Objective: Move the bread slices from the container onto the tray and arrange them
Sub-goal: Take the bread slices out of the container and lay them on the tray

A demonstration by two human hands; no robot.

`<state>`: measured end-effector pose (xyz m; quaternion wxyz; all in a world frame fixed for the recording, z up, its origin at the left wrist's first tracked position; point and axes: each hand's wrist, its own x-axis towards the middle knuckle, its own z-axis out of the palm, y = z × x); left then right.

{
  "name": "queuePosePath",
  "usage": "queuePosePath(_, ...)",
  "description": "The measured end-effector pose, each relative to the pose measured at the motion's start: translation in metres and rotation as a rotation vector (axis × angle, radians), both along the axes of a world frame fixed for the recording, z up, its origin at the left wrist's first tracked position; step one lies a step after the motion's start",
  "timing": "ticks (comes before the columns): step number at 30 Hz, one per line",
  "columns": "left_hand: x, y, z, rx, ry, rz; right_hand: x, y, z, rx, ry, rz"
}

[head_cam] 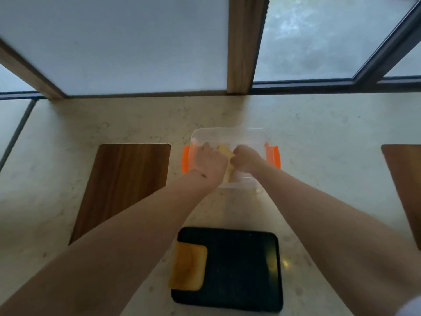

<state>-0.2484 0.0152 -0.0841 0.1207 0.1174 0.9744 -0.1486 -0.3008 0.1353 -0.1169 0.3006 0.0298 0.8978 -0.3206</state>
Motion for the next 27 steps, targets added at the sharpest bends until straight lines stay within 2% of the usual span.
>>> queuePosePath(3, -0.012, -0.003, -0.012, -0.021, 0.032, -0.041, -0.013, -0.004, -0.015, 0.040, 0.060, 0.043)
queuePosePath(10, -0.023, -0.007, -0.030, 0.016, 0.050, -0.047, -0.024, -0.006, -0.036, 0.047, 0.048, 0.093)
queuePosePath(13, -0.022, -0.010, -0.036, 0.048, 0.074, -0.037, -0.022, 0.001, -0.034, 0.033, 0.074, 0.020)
queuePosePath(16, -0.021, -0.011, -0.036, 0.158, 0.128, 0.018, -0.014, 0.010, -0.021, -0.036, 0.135, -0.076)
queuePosePath(18, -0.022, -0.012, -0.032, 0.307, 0.150, 0.091, -0.006, 0.015, -0.006, -0.085, 0.172, -0.104)
queuePosePath(22, -0.017, -0.018, -0.006, 0.892, 0.078, 0.370, 0.009, 0.029, 0.036, -0.223, 0.250, -0.203)
queuePosePath(27, 0.014, -0.025, 0.055, 1.335, 0.066, 0.543, 0.036, 0.052, 0.095, -0.386, 0.334, -0.261)
